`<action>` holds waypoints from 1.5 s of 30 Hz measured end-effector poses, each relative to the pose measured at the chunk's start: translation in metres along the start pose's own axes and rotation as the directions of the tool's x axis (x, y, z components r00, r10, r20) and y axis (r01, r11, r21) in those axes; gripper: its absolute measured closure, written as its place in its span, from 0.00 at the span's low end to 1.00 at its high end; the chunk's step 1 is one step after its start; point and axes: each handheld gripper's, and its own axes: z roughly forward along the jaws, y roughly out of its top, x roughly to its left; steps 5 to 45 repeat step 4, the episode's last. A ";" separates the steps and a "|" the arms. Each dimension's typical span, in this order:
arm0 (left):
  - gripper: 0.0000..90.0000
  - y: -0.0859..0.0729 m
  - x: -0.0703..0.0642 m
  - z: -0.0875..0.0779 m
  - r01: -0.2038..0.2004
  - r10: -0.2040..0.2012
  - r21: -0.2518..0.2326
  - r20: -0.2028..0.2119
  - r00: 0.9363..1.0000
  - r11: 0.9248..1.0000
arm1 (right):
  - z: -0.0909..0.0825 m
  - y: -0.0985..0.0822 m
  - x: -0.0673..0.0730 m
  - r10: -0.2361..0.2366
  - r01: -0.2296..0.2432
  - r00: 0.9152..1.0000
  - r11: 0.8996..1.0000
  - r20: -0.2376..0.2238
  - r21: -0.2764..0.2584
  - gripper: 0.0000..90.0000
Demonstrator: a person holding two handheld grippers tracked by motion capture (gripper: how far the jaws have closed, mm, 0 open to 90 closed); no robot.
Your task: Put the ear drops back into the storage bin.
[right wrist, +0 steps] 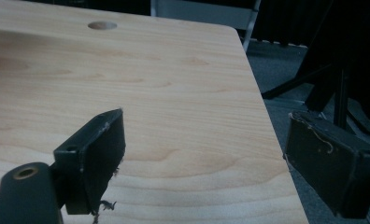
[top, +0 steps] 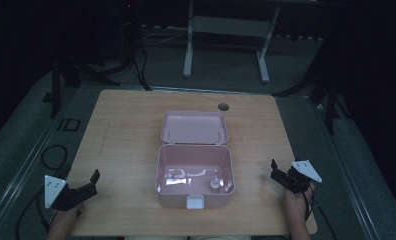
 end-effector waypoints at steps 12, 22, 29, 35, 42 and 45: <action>0.00 0.000 0.000 0.000 0.000 0.000 0.000 0.000 1.000 1.000 | 0.001 0.000 0.000 -0.004 0.004 1.000 1.000 -0.004 0.005 0.14; 0.00 0.000 0.000 0.000 0.000 0.000 0.000 0.000 1.000 1.000 | 0.001 0.000 0.000 -0.004 0.004 1.000 1.000 -0.004 0.005 0.14; 0.00 0.000 0.000 0.000 0.000 0.000 0.000 0.000 1.000 1.000 | 0.001 0.000 0.000 -0.004 0.004 1.000 1.000 -0.004 0.005 0.14; 0.00 0.000 0.000 0.000 0.000 0.000 0.000 0.000 1.000 1.000 | 0.001 0.000 0.000 -0.004 0.004 1.000 1.000 -0.004 0.005 0.14; 0.00 0.000 0.000 0.000 0.000 0.000 0.000 0.000 1.000 1.000 | 0.001 0.000 0.000 -0.004 0.004 1.000 1.000 -0.004 0.005 0.14; 0.00 0.000 0.000 0.000 0.000 0.000 0.000 0.000 1.000 1.000 | 0.001 0.000 0.000 -0.004 0.004 1.000 1.000 -0.004 0.005 0.14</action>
